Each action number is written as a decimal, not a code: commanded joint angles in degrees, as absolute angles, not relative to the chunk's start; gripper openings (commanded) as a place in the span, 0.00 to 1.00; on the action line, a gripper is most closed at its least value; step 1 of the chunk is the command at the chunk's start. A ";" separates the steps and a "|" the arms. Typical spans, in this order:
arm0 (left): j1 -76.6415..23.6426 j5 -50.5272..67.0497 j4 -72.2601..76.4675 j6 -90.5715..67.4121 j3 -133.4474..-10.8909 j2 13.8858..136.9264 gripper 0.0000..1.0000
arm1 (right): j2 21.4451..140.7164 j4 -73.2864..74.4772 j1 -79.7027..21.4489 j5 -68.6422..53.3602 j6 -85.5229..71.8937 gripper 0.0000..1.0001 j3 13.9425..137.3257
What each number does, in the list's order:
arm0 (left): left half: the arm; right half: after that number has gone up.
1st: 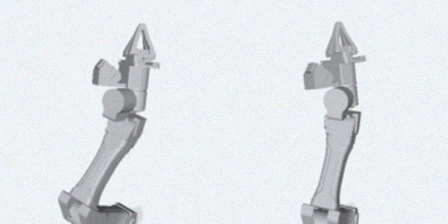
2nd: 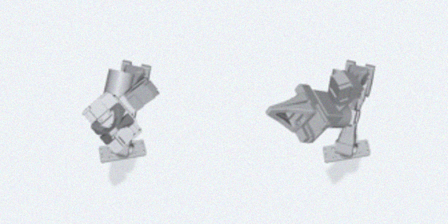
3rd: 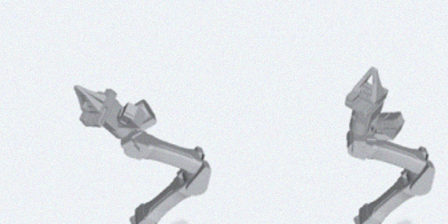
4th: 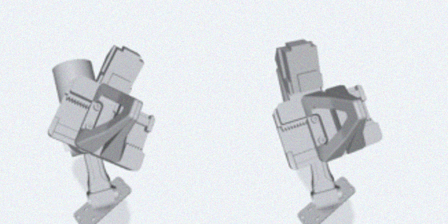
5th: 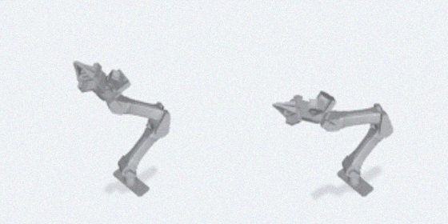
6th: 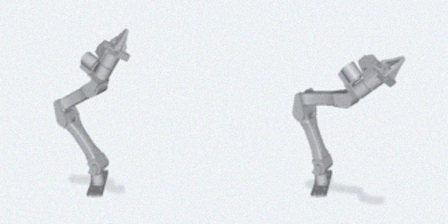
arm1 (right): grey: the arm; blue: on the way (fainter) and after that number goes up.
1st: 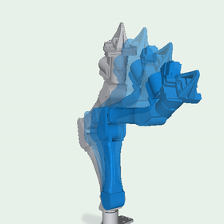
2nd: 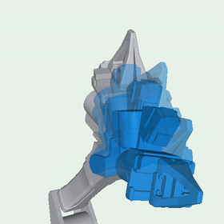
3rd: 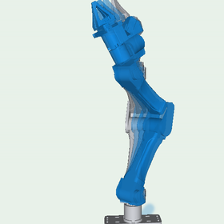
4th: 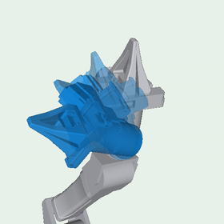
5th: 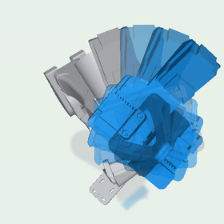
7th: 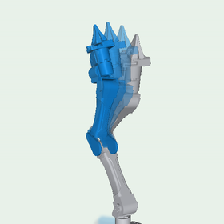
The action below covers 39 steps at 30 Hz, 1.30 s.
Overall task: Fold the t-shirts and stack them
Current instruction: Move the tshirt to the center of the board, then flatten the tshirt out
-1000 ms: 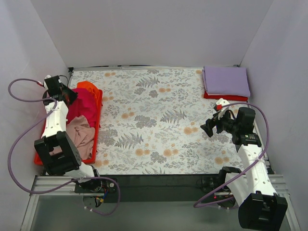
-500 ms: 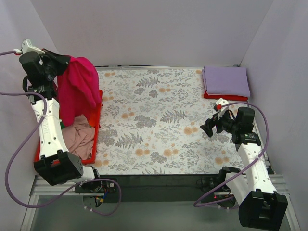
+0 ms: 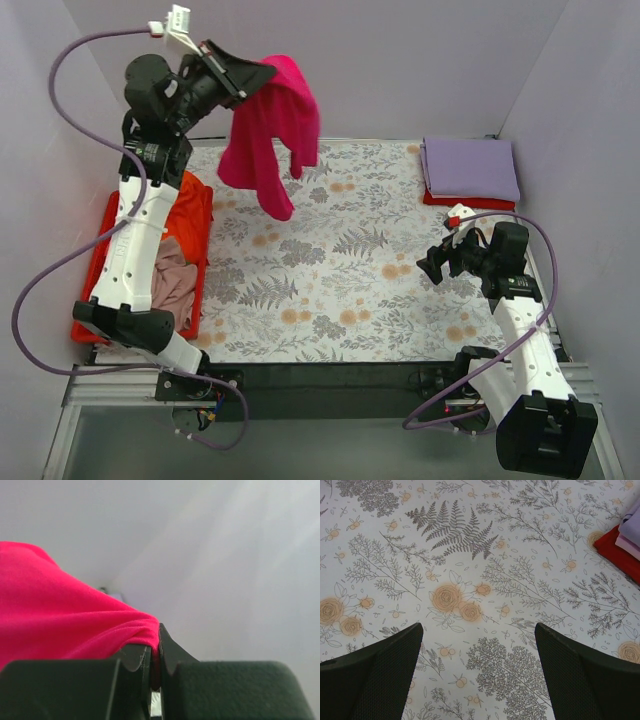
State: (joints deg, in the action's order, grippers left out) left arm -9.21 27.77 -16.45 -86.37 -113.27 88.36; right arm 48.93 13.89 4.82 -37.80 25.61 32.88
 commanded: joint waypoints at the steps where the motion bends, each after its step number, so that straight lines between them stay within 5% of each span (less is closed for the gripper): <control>1: -16.95 29.71 -15.03 -87.01 -116.02 88.85 0.00 | 48.60 11.43 4.92 -37.53 25.84 0.98 32.70; 10: -29.00 27.34 -12.14 -87.01 -103.82 88.42 0.00 | 47.64 11.51 5.10 -34.20 27.16 0.98 32.96; 15: -29.00 26.55 -0.46 -88.86 -76.78 82.28 0.00 | 47.64 11.60 5.89 -33.40 27.51 0.98 32.87; 21: -24.36 13.99 -3.07 -84.21 -52.68 82.00 0.30 | 48.86 12.04 6.24 -36.99 29.35 0.98 32.08; 25: -24.08 7.49 -9.12 -76.04 -52.11 77.19 0.38 | 51.23 16.69 6.24 -47.34 34.96 0.98 32.43; 26: -24.08 6.17 -11.32 -73.76 -52.82 75.51 0.50 | 52.11 18.44 6.24 -50.07 36.63 0.98 32.69; 34: -28.36 24.06 -14.85 -68.55 -50.64 73.47 0.50 | 57.12 21.09 5.72 -56.07 37.27 0.97 33.48; 39: -38.65 20.23 -14.68 -70.75 -47.55 77.16 0.50 | 59.85 21.09 4.83 -55.28 36.91 0.96 33.75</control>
State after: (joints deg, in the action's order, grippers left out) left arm -33.47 19.33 -12.40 -70.94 -49.69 75.44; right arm 59.07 20.16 5.32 -52.95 36.29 32.77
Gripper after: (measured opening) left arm 0.502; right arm 0.966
